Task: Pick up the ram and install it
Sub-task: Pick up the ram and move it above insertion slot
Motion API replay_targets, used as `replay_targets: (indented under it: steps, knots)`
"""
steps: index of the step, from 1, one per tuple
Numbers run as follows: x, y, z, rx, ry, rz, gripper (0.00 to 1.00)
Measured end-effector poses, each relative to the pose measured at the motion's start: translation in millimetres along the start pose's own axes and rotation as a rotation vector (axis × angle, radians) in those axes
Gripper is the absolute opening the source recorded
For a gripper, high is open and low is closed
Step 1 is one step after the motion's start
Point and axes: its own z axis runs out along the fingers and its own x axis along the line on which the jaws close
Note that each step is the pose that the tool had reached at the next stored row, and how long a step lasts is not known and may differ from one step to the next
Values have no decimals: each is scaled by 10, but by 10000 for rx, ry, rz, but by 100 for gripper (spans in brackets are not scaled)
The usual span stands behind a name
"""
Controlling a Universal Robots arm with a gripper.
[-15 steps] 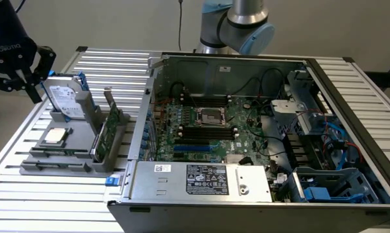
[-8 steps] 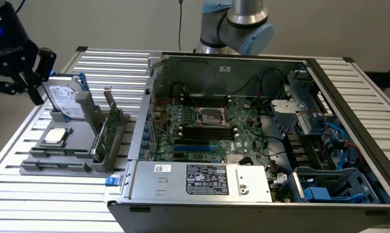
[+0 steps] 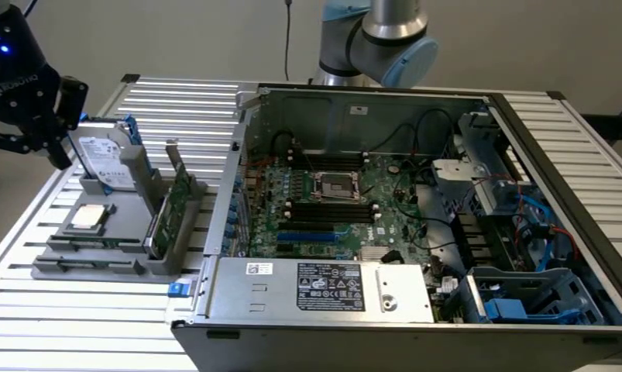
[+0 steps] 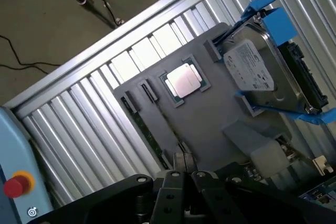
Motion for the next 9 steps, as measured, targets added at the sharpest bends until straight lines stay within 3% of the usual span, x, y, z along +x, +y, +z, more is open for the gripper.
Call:
replay_targets:
  steps: [9]
  knots:
    - [0, 0, 10, 52, 3, -1652, 11]
